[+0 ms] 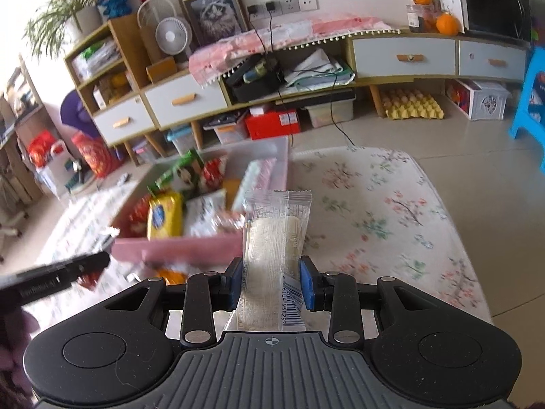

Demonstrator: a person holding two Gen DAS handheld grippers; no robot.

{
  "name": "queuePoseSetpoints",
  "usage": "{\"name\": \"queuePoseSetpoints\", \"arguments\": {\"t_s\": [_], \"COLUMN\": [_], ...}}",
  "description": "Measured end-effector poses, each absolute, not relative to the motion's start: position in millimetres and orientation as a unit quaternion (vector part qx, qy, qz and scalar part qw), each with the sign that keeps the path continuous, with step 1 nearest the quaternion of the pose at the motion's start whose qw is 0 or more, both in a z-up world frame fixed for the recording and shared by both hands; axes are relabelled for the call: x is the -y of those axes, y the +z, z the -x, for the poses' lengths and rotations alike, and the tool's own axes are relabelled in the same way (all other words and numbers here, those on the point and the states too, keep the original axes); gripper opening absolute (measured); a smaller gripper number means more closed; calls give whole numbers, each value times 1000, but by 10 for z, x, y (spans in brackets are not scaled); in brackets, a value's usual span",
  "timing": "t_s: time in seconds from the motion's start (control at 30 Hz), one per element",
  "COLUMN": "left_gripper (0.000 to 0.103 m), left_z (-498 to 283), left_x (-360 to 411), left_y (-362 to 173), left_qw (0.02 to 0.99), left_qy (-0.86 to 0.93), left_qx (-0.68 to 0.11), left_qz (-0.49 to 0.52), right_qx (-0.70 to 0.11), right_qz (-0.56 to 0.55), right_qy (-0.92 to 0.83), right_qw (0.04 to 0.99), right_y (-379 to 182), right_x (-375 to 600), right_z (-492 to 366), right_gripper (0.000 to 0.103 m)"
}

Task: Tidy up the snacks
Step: 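Lift both held snacks and carry them over the pink box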

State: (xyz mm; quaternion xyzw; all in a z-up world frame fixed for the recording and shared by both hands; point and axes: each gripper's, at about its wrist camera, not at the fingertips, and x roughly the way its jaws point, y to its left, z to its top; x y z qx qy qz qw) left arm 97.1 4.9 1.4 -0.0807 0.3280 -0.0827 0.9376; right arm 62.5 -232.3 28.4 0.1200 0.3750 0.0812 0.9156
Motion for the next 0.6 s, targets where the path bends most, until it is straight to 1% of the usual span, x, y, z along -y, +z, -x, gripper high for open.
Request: {"name": "queuePoseSetpoints", "arguments": {"t_s": [0.23,0.33,0.47,0.6], "left_gripper": [38,38,38,38], "left_z": [-1160,-1263,-1389,-1523], "left_x": [-78,-89,-98,-126], "left_y": [15,-13,-23,-97], "left_qw": [943,942,946,944], "left_qy": [-51,-38,-25,-8], "left_qx": [-313,-313,-310,-318], "left_qz": [103,111,91,87], "right_qx": [-361,-356,-347,-362], "right_qz": [-185,-194,-188,-207], "right_qy": [72,70,73,74], "right_qw": [911,911,916,906], "right_y": [316,284,237,121], "right_x": [2272,2226,2206,2282], "right_z": [-957,-1100,-1271,-1455], "right_gripper": [32,32,32,32]}}
